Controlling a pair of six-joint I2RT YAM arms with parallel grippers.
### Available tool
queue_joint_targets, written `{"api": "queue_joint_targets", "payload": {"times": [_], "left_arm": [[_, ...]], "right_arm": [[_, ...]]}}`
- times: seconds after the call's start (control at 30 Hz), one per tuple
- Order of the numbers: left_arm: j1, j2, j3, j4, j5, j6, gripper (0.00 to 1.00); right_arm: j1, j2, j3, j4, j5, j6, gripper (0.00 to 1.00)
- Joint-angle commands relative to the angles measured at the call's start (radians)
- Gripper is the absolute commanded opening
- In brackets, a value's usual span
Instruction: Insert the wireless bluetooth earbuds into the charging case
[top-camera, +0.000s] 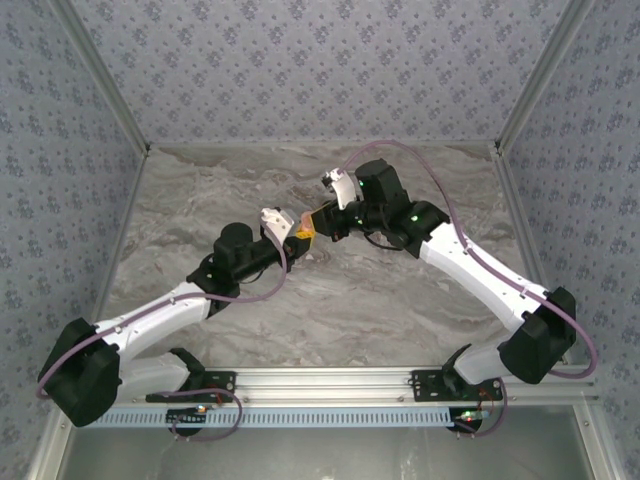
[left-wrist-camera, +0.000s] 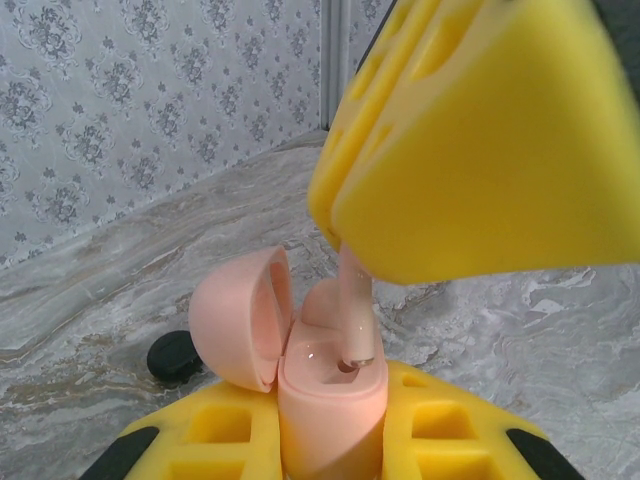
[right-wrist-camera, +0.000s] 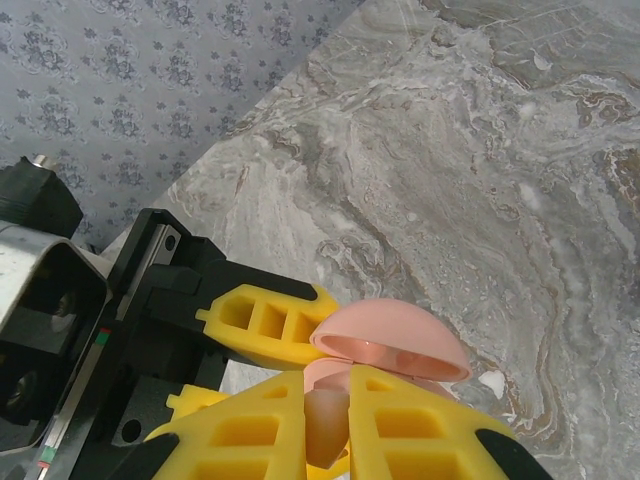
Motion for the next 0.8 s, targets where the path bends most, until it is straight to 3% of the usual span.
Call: {"api": "queue_joint_targets", "payload": {"times": [0.0, 0.43, 0.77], "left_arm": [[-0.003, -0.032, 0.003, 0.033, 0.003, 0.019, 0.08], [-0.003, -0.04, 0.009, 0.008, -0.019, 0.037, 0.08], [-0.003, -0.044, 0.011, 0.013, 0.003, 0.037, 0.08]], "right_arm": [[0.01, 0.013, 0.038, -0.047, 0.016, -0.025, 0.13], [0.013, 0.024, 0.057, -0.08, 0.046, -0.034, 0.13], [0.017, 0.053, 0.074, -0.088, 0.001, -0.037, 0.14]]}}
